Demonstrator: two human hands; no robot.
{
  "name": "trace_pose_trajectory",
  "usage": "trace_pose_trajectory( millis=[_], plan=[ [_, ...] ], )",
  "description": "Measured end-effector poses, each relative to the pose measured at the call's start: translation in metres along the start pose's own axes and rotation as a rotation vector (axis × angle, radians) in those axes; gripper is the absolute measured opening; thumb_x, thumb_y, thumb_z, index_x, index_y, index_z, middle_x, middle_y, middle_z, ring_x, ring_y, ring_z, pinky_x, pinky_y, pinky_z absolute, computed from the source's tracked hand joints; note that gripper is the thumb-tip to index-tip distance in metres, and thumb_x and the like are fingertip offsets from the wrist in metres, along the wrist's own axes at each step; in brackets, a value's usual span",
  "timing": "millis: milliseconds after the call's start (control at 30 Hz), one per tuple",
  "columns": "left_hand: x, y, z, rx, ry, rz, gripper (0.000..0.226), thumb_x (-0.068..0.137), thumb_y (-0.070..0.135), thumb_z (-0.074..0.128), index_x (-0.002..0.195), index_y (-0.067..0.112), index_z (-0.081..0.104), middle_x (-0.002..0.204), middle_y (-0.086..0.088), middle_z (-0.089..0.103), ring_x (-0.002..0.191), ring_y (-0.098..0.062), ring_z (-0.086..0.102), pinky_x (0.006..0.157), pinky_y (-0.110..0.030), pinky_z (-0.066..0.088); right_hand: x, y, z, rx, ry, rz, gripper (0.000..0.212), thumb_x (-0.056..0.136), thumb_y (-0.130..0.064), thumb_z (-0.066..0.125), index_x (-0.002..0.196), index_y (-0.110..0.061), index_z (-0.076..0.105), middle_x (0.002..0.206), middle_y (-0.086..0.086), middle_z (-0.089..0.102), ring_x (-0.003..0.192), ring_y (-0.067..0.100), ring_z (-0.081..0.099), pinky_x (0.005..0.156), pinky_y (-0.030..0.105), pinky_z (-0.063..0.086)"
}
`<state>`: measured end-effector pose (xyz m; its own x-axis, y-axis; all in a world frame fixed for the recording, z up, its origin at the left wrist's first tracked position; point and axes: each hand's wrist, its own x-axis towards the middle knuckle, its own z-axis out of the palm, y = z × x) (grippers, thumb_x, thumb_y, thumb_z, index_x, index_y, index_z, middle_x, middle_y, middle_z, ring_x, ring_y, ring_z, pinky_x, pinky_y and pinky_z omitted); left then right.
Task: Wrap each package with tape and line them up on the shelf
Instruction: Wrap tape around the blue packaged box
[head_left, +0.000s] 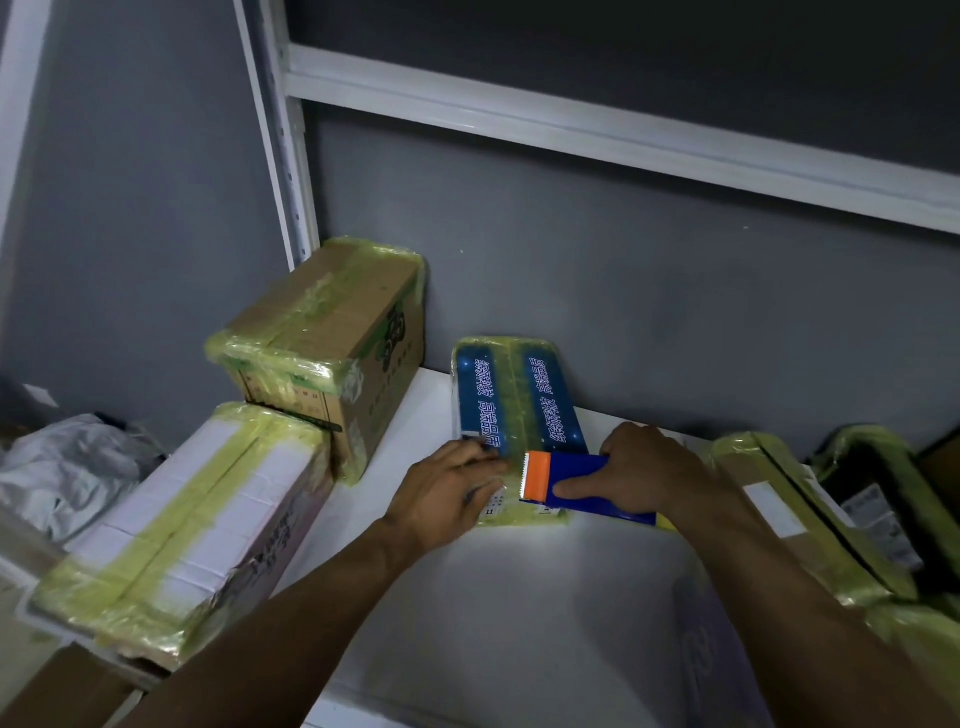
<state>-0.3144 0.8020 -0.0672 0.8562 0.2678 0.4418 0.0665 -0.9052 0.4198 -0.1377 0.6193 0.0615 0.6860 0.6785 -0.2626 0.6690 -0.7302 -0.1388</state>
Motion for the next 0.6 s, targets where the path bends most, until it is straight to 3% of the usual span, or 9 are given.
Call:
trace_pose_trajectory(
  millis=[200, 333, 467, 600],
  plan=[
    [0.014, 0.009, -0.006, 0.012, 0.016, 0.027, 0.028, 0.089, 0.038, 0.075, 0.114, 0.025, 0.076, 0.117, 0.008, 0.07, 0.111, -0.014, 0.063, 0.081, -0.025, 0.052, -0.001, 0.004, 0.007, 0.037, 0.006, 0.008, 0.075, 0.057, -0.089, 0.073, 0.093, -0.026, 0.057, 0.079, -0.011, 0.057, 0.075, 0.008, 0.062, 0.061, 0.024, 0.047],
    [0.016, 0.007, -0.007, 0.017, -0.009, -0.008, 0.027, 0.094, 0.038, 0.07, 0.117, 0.024, 0.073, 0.122, 0.007, 0.068, 0.117, -0.015, 0.061, 0.08, -0.022, 0.045, -0.006, 0.005, 0.008, 0.101, 0.007, 0.005, 0.068, 0.06, -0.087, 0.075, 0.091, -0.029, 0.056, 0.076, -0.014, 0.058, 0.07, 0.006, 0.062, 0.055, 0.02, 0.044],
    [0.02, 0.003, -0.011, -0.01, -0.053, -0.027, 0.028, 0.095, 0.039, 0.068, 0.118, 0.025, 0.073, 0.123, 0.008, 0.069, 0.119, -0.015, 0.059, 0.084, -0.031, 0.055, -0.014, 0.006, 0.006, 0.128, -0.015, 0.003, 0.064, 0.061, -0.083, 0.078, 0.087, -0.028, 0.057, 0.076, -0.012, 0.061, 0.07, 0.005, 0.063, 0.054, 0.019, 0.043],
    [0.019, -0.002, -0.012, -0.014, -0.071, -0.056, 0.029, 0.094, 0.038, 0.069, 0.121, 0.028, 0.072, 0.129, 0.01, 0.066, 0.124, -0.013, 0.056, 0.09, -0.032, 0.056, -0.023, 0.013, -0.001, 0.109, -0.015, 0.003, 0.063, 0.061, -0.081, 0.079, 0.088, -0.027, 0.06, 0.076, -0.012, 0.061, 0.07, 0.005, 0.062, 0.053, 0.018, 0.04]
  ],
)
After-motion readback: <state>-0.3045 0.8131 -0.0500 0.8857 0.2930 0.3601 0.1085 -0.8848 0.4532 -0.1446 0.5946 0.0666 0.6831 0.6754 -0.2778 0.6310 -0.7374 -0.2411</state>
